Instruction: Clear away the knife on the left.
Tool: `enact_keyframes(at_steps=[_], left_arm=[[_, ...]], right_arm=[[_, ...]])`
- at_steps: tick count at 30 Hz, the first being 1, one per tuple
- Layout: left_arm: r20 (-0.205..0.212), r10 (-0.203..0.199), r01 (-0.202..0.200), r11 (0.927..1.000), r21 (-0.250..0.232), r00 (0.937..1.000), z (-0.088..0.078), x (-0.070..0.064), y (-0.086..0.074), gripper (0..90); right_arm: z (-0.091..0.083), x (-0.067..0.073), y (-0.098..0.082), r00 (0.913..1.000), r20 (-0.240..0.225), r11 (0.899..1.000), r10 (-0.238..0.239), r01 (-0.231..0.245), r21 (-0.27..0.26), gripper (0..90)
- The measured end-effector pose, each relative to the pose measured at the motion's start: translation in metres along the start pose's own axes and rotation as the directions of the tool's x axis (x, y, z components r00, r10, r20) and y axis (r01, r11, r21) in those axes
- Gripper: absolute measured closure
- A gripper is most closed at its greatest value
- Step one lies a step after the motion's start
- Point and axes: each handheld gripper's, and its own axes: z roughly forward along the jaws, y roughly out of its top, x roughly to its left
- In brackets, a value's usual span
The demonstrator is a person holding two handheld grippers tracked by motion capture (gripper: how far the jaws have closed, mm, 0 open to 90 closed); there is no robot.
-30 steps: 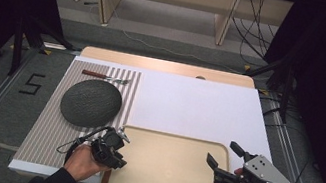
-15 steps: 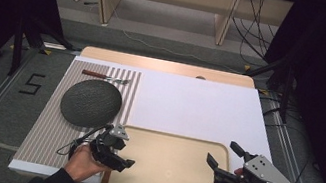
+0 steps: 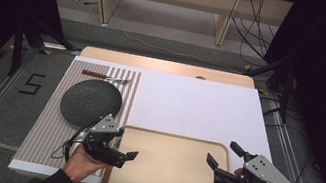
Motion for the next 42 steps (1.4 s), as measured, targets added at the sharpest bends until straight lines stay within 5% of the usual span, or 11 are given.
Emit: enact_keyframes(at_steps=[3, 11, 18, 27, 42], left_arm=[[-0.023, 0.011, -0.012, 0.9982, -0.059, 0.9997, -0.006, -0.001, 0.002, 2.1], [-0.031, 0.069, -0.074, 0.9802, -0.184, 0.9971, -0.017, -0.006, 0.003, 2.6], [-0.058, 0.055, -0.068, 0.9644, -0.256, 0.9968, -0.024, -0.005, 0.001, 3.0], [-0.107, 0.029, -0.059, 0.9558, -0.288, 0.9939, -0.033, 0.001, -0.002, 3.1], [-0.093, 0.023, -0.048, 0.9616, -0.27, 0.9954, -0.041, -0.004, -0.007, 3.1]], right_arm=[[0.0, 0.0, 0.0, 1.0, -0.001, 1.0, -0.001, 0.001, 0.002, 18.7], [0.0, 0.0, 0.0, 1.0, -0.001, 1.0, -0.001, 0.001, 0.001, 18.7], [0.0, 0.0, 0.0, 1.0, 0.0, 1.0, 0.001, -0.001, 0.001, 18.7], [0.0, 0.0, 0.0, 1.0, 0.003, 1.0, 0.003, -0.003, -0.002, 18.7], [0.0, 0.0, 0.0, 1.0, 0.005, 1.0, 0.007, -0.007, -0.002, 18.4]])
